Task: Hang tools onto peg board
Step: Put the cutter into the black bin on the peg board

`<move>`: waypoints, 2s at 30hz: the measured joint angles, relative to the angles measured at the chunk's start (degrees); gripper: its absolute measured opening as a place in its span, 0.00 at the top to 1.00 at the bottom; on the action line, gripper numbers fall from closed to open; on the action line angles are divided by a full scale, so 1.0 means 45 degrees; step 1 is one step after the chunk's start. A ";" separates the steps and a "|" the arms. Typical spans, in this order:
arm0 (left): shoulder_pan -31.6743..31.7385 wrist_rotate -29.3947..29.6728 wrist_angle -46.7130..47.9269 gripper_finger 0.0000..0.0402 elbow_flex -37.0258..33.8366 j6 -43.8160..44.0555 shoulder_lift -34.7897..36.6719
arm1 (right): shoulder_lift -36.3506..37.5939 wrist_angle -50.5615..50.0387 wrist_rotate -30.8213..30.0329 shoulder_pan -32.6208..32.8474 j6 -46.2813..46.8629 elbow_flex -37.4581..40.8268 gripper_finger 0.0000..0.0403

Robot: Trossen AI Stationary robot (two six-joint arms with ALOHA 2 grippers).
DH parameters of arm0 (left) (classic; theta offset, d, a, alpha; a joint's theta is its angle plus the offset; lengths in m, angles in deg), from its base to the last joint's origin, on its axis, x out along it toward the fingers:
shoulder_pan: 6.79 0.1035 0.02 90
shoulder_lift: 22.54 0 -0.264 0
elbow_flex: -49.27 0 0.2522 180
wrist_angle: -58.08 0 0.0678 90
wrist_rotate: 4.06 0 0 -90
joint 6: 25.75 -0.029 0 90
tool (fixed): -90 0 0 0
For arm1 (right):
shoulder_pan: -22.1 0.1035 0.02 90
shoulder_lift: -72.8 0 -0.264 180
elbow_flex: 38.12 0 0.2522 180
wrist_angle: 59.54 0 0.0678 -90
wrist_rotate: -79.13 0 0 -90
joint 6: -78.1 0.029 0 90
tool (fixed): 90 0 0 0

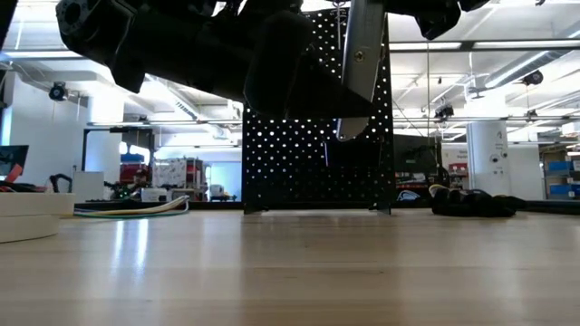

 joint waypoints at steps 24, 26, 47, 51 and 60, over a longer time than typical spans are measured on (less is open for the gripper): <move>0.0015 -0.0310 0.0561 0.85 0.0497 -0.0201 0.0019 | -0.0024 0.0075 0.0382 -0.0155 -0.0166 0.0010 0.88; 0.0015 -0.0303 0.0580 0.85 0.0532 -0.0158 0.0019 | -0.0019 0.0089 0.0371 -0.0155 -0.0358 0.0010 0.89; 0.0048 0.3002 0.3303 0.52 0.0484 0.2387 0.0044 | -0.0296 0.0066 -0.2627 -0.0107 -0.4478 0.0024 0.89; 0.0002 0.2983 0.3227 0.52 0.0143 0.2799 0.0044 | -0.0364 0.0120 -0.3418 -0.0107 -0.5856 0.0024 0.89; -0.0113 0.2897 -0.1429 0.60 -0.2345 0.2937 0.0131 | -0.0347 0.1222 -0.4925 -0.0492 -0.7828 0.0047 0.89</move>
